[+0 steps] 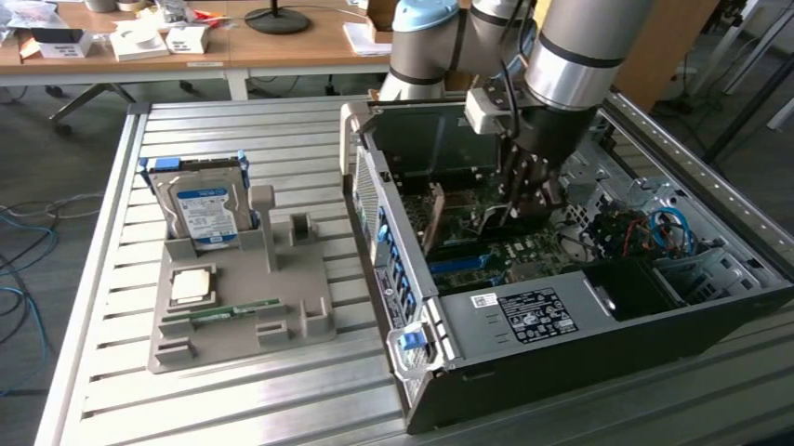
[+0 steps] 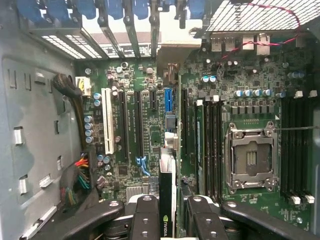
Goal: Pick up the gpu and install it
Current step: 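Insert the gpu into the slot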
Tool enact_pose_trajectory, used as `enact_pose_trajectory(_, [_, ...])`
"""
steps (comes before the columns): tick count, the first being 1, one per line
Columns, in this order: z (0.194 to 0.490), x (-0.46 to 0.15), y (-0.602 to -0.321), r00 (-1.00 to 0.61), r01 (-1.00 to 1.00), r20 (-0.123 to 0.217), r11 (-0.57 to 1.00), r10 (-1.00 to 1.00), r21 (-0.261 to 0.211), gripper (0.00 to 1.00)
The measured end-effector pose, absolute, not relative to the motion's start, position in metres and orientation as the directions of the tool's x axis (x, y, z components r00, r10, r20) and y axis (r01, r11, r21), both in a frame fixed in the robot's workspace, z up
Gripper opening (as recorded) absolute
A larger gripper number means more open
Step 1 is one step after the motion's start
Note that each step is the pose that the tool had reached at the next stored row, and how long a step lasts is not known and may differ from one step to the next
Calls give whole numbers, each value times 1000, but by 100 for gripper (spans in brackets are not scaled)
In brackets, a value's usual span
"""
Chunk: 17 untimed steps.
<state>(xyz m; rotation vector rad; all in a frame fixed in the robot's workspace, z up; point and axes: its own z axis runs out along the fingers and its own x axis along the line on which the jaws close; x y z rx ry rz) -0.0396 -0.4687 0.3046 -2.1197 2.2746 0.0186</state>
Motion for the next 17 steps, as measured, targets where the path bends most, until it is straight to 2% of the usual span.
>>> enact_pose_trajectory(3, [293, -41, -469, -70, -997, -32, 70, -997, -14, 26])
enact_pose_trajectory(17, [289, -44, -469, -70, -997, -32, 70, -997, -14, 26])
